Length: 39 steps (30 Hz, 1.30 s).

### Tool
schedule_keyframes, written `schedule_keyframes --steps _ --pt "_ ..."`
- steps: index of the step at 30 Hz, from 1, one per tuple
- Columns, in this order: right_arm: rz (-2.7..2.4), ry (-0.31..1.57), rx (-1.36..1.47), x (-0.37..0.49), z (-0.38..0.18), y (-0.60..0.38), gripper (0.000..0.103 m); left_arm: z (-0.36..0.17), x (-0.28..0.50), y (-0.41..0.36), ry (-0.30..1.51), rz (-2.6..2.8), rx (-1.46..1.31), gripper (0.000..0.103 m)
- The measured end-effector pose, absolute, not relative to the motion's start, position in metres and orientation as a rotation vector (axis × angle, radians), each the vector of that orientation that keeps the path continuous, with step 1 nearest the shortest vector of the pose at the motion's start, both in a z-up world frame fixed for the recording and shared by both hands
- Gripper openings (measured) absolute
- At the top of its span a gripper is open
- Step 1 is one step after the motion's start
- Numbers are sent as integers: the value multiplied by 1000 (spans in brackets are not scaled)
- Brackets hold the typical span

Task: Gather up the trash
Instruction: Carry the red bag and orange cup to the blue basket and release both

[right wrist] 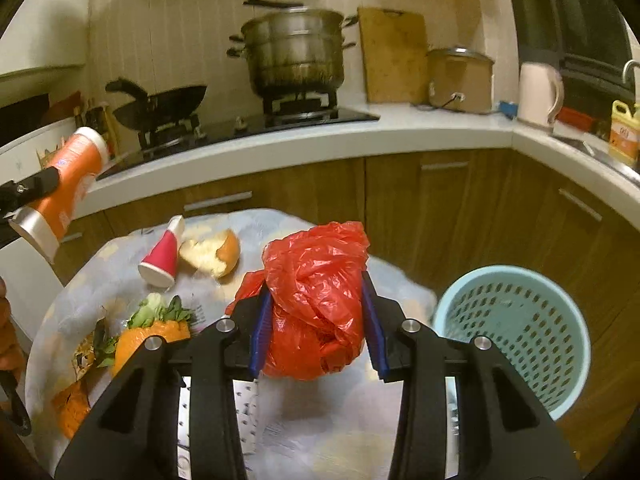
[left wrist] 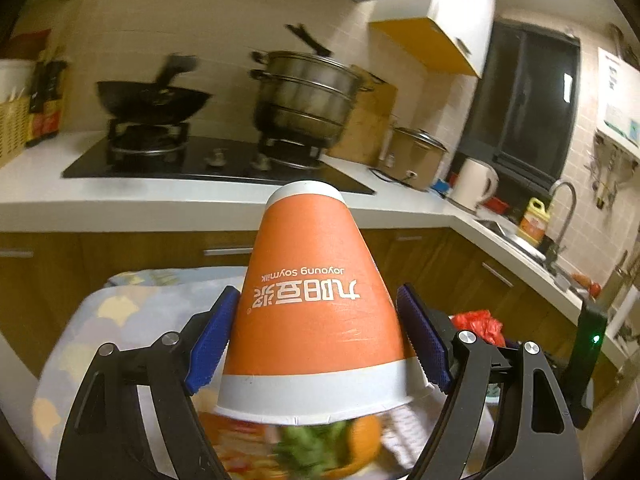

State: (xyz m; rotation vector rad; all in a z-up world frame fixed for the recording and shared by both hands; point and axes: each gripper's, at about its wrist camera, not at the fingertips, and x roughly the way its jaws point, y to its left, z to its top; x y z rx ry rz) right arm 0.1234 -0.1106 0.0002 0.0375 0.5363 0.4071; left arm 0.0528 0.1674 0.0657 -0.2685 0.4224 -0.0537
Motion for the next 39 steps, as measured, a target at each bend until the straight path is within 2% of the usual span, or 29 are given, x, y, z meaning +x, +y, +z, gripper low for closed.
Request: schedule_keyframes --steps 9,20,32,37,39 --pt "253 539 36 129 -6 -187 37 51 108 46 520 -185 -153 78" --pt "54 673 112 165 -69 -287 37 6 180 -93 717 -274 -69 78" --pt "3 808 170 190 -119 -322 41 -66 239 -136 950 -320 -122 79" --pt "-7 831 202 188 -126 -326 53 -81 242 -136 987 -317 -128 80" --pt "-10 834 206 186 -126 -328 53 -83 241 -137 986 -320 -117 80"
